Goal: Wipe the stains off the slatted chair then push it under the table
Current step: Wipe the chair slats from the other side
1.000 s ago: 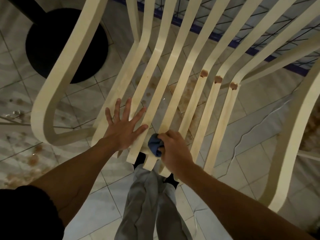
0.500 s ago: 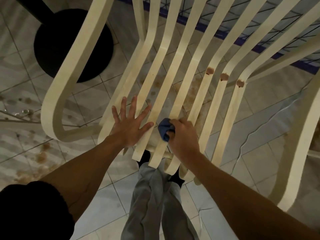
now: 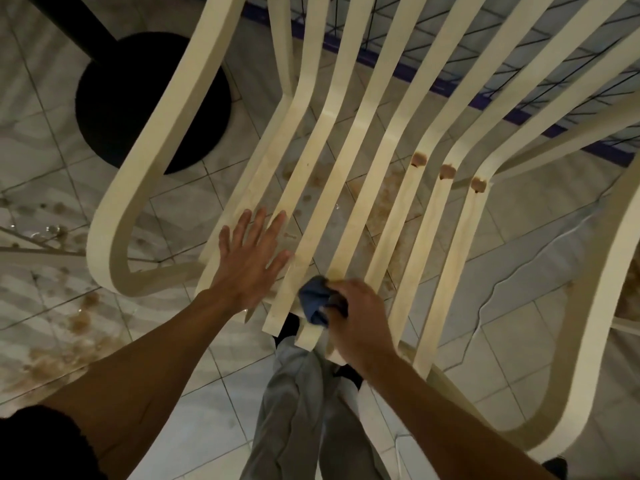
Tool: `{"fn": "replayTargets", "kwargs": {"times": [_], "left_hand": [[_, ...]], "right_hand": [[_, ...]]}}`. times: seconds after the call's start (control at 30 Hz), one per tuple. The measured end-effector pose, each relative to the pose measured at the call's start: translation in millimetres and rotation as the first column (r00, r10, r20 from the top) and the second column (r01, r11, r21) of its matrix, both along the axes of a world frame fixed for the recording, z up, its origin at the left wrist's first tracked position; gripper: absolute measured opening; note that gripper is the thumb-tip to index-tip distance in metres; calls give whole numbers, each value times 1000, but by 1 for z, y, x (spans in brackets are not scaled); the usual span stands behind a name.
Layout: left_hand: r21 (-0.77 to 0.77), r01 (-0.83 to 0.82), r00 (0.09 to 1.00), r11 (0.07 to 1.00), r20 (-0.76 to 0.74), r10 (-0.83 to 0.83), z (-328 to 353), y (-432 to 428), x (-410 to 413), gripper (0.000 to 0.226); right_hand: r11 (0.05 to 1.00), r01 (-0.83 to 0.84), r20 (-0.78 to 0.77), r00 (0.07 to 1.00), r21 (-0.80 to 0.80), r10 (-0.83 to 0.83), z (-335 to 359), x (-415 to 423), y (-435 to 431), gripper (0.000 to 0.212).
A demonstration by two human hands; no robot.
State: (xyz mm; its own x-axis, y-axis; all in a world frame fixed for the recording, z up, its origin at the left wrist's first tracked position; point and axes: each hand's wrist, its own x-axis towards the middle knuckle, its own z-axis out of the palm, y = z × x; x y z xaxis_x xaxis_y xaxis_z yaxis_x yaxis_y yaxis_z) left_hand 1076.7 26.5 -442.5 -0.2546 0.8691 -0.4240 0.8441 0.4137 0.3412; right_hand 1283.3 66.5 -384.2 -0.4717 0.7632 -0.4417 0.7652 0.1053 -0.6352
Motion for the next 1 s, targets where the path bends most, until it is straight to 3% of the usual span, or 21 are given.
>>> {"fn": "replayTargets", "kwargs": {"times": [0.13, 0.33, 0.53, 0.7, 0.9, 1.0], "left_hand": [[-24, -9, 1000, 1000, -13, 8, 1, -4, -3, 57], [-6, -28, 999, 1000, -37, 28, 1, -5, 2, 63], [48, -35, 999, 998, -22, 36, -1, -9, 0, 60], [44, -29, 1000, 999, -4, 29, 1, -8, -3, 71], [56, -16, 1000, 998, -22, 17, 4, -9, -4, 75], [41, -18, 1000, 999, -14, 19, 7, -7, -3, 71]], "right_hand": [[993, 64, -36, 997, 102, -61, -4, -29, 61, 24], [990, 1, 24, 1000, 142, -4, -22, -73, 102, 22], [966, -243, 92, 968, 89, 235, -15, -66, 58, 16], [973, -229, 26, 973, 38, 228, -12, -54, -4, 34], [951, -308, -20, 951, -7, 308, -11, -44, -36, 33], [964, -252, -71, 967, -90, 246, -6, -33, -33, 30]]}}
